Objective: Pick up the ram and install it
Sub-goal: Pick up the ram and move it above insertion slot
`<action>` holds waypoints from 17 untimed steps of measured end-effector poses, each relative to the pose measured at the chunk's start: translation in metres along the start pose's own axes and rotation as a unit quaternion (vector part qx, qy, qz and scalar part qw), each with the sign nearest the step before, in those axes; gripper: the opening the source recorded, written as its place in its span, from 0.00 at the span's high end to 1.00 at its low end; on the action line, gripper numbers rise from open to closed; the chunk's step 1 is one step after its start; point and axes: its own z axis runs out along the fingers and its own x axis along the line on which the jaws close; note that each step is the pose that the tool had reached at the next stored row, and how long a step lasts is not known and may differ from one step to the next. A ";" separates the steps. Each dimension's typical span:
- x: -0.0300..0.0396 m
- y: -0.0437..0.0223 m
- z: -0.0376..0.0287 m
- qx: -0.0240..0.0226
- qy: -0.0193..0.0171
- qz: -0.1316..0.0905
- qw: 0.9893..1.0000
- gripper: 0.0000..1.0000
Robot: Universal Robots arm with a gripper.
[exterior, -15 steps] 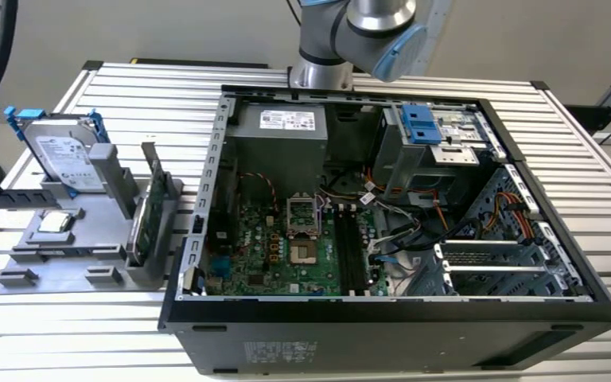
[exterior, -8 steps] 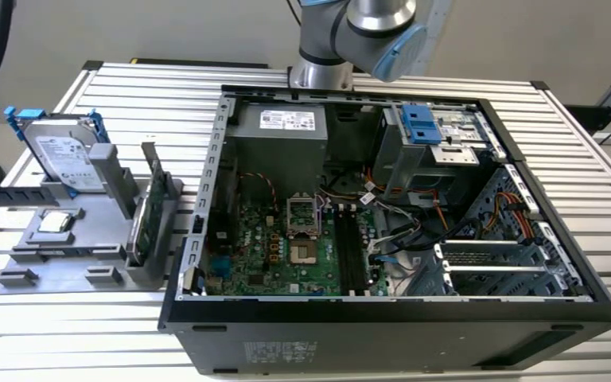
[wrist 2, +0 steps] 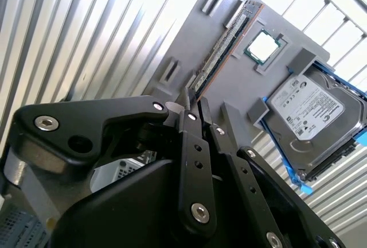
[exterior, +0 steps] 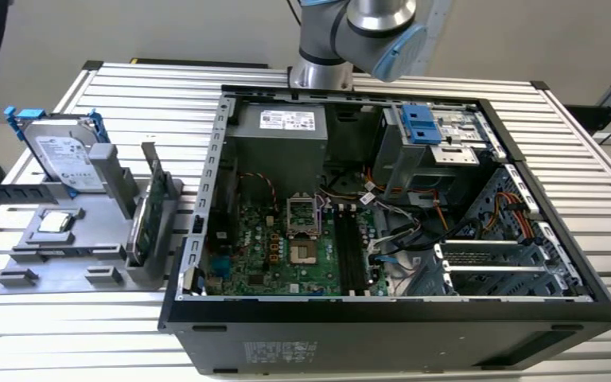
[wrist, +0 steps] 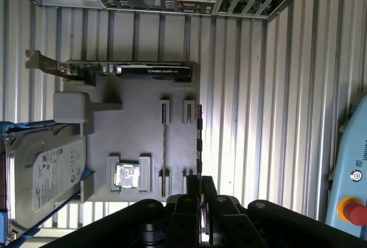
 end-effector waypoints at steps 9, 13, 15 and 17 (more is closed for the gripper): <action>-0.0002 0.0002 -0.0050 0.000 0.000 0.000 1.000 1.00; -0.0002 0.0002 -0.0072 0.000 0.000 0.000 1.000 1.00; -0.0003 0.0003 -0.0082 0.000 0.000 0.000 1.000 1.00; -0.0003 0.0003 -0.0091 0.000 0.000 0.000 1.000 1.00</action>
